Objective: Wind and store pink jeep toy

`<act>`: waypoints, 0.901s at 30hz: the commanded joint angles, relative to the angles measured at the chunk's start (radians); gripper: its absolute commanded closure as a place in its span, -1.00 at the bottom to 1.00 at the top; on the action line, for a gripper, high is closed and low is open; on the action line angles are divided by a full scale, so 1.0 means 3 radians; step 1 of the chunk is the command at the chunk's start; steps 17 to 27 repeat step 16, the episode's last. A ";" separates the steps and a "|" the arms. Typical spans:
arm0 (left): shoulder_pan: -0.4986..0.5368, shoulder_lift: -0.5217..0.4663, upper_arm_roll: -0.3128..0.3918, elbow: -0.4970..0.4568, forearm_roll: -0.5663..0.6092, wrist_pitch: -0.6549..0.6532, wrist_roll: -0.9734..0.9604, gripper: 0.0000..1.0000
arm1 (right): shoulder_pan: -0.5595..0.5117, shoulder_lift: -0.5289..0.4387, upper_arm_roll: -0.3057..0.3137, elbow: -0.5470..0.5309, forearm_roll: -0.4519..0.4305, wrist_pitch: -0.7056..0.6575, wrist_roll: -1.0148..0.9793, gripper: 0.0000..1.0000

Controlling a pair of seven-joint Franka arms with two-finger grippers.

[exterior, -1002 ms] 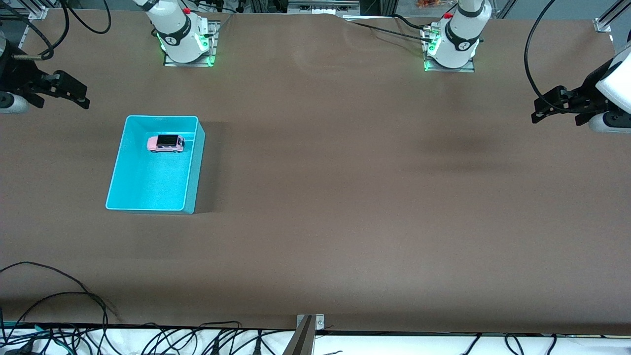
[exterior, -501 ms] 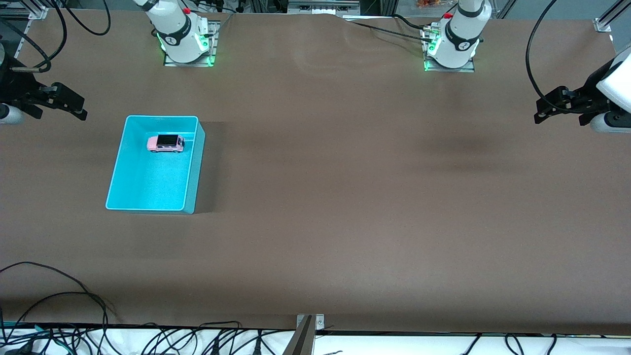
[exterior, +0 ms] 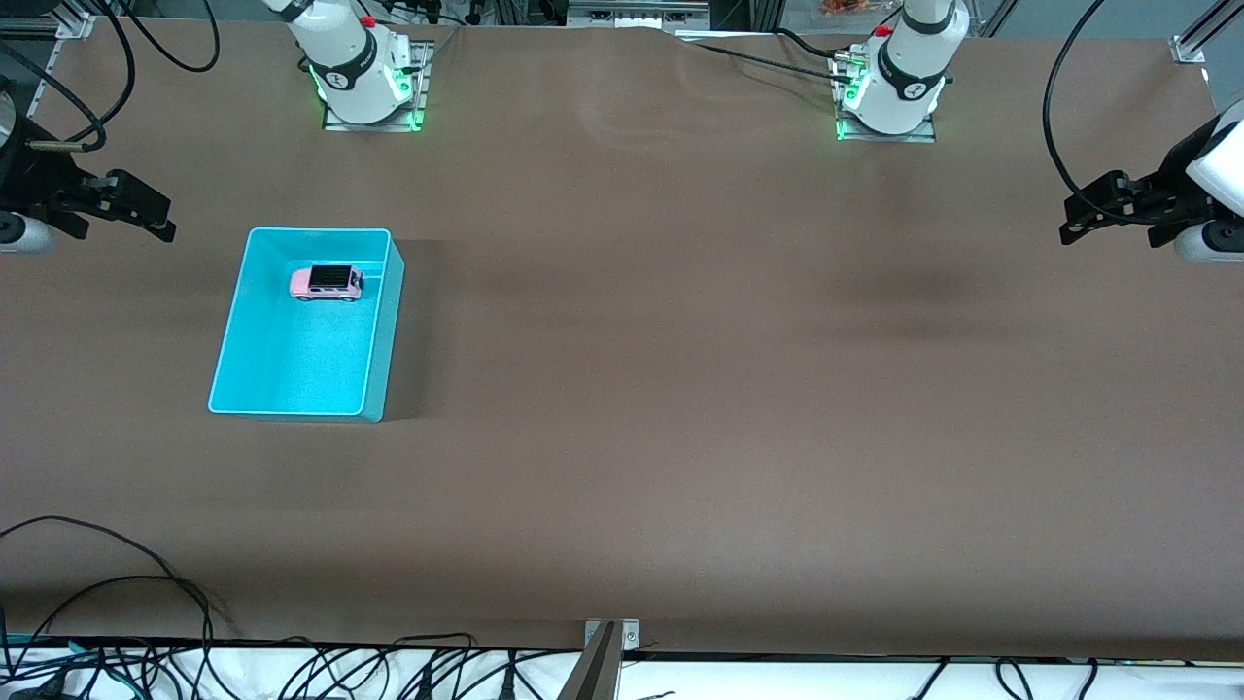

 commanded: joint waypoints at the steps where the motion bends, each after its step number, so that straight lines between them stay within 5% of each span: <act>1: 0.0004 0.0048 -0.0004 0.0124 0.0054 -0.0066 -0.0014 -1.00 | -0.0005 0.0011 0.0007 0.0035 -0.0018 0.0004 -0.0015 -1.00; 27: 0.0004 0.0048 -0.0004 0.0124 0.0039 -0.0066 -0.0019 -1.00 | -0.0005 0.0006 0.0007 0.0035 -0.0008 -0.0022 -0.0010 -1.00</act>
